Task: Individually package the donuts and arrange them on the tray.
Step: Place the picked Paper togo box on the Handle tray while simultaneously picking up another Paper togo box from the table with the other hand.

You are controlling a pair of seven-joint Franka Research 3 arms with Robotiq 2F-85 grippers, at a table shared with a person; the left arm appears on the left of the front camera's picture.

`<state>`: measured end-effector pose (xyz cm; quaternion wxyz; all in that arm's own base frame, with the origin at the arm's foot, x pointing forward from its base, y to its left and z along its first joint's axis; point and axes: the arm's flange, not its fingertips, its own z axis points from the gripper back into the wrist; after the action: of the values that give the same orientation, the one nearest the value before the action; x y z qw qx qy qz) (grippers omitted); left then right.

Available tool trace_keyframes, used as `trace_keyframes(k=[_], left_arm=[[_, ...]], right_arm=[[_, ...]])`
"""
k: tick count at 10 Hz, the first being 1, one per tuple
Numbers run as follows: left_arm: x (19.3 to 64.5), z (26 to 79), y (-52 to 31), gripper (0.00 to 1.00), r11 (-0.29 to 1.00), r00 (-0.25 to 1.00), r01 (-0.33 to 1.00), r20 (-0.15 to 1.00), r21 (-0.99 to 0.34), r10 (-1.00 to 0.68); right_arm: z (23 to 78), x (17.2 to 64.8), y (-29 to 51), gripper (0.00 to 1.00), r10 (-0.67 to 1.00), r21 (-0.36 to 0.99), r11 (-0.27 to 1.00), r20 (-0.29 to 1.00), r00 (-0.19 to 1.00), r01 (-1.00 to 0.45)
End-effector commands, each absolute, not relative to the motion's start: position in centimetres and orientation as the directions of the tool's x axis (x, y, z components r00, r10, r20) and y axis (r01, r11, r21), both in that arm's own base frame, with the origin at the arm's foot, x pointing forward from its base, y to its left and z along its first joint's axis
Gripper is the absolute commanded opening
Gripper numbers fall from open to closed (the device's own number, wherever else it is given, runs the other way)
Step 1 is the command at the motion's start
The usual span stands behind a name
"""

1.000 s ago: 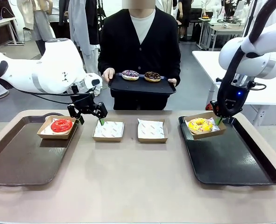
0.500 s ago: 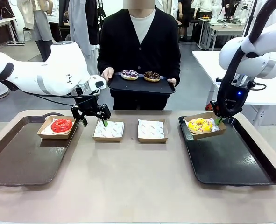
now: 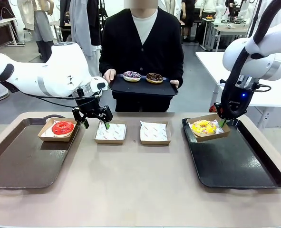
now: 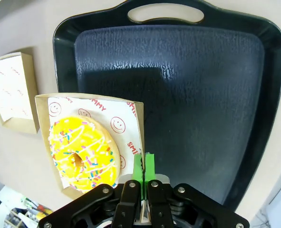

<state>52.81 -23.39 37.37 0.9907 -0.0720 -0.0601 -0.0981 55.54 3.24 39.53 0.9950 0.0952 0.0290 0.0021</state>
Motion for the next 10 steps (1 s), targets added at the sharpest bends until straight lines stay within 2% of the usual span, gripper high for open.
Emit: trace_keyframes(k=[1, 2, 5, 10], left_arm=[[52.8, 37.4, -23.4, 1.00, 0.970, 0.974, 0.203, 0.133, -0.131, -0.186], [53.5, 38.0, -23.0, 1.00, 0.968, 0.970, 0.209, 0.155, -0.136, -0.188], [55.5, 39.7, -22.9, 1.00, 0.995, 0.990, 0.097, 0.101, -0.032, -0.094], [57.7, 38.4, -23.3, 1.00, 0.999, 0.999, 0.030, 0.019, 0.030, -0.031]], right_arm=[[39.5, 55.5, 3.2, 0.01, 0.010, 0.190, 0.982, -0.057, 0.998, 0.001], [39.1, 56.2, 3.8, 0.01, -0.049, 0.143, 0.988, -0.037, 0.998, 0.054], [36.4, 56.2, 4.5, 0.01, -0.109, 0.079, 0.991, -0.013, 0.994, 0.109], [33.3, 56.6, 5.3, 0.01, -0.075, 0.050, 0.996, -0.023, 0.997, 0.076]])
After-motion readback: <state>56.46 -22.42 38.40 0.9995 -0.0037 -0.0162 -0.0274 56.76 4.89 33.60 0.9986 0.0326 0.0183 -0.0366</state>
